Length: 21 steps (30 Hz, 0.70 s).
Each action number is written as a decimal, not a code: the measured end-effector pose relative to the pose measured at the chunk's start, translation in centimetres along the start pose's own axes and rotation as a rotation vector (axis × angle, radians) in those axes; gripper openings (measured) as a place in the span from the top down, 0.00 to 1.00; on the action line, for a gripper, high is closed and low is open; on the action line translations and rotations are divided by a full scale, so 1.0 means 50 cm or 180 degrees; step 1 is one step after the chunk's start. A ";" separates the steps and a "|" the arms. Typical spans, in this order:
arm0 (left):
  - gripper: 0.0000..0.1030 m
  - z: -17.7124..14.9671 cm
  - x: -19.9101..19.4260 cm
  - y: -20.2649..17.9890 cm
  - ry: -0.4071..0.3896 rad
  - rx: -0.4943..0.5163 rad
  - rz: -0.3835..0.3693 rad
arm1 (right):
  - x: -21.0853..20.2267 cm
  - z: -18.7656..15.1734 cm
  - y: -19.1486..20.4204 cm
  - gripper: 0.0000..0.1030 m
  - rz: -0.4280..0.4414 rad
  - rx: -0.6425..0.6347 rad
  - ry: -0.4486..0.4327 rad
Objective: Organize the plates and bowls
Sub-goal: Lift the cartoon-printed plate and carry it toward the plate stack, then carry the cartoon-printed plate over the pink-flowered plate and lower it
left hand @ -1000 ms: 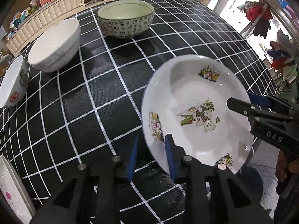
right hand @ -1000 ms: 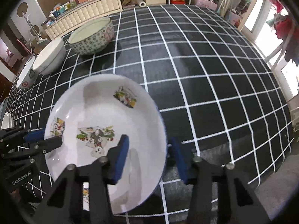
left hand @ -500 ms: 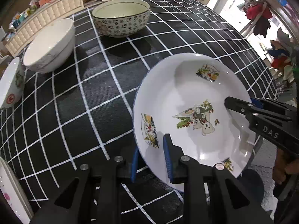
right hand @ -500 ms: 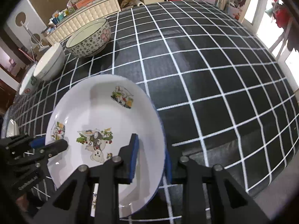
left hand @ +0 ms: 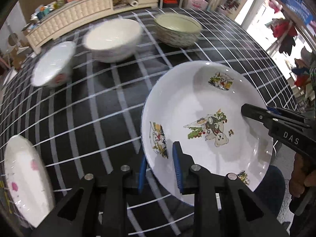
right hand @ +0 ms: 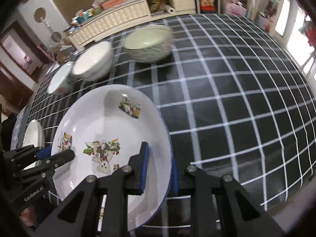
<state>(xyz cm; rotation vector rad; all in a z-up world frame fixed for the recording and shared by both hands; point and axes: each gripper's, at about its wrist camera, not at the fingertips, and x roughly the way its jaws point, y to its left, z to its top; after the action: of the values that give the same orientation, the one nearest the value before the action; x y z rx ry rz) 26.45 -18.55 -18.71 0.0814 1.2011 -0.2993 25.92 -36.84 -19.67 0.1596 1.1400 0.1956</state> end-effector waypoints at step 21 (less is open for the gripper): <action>0.78 -0.172 -0.196 0.377 -0.0274 -0.0842 0.0503 | 0.075 0.013 0.427 0.78 0.0520 -0.0825 0.0129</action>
<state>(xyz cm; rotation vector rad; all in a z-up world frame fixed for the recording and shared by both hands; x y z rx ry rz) 20.58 3.22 -14.55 -0.0662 1.1322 -0.0040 26.45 -15.21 -17.94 0.0185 1.1314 0.4906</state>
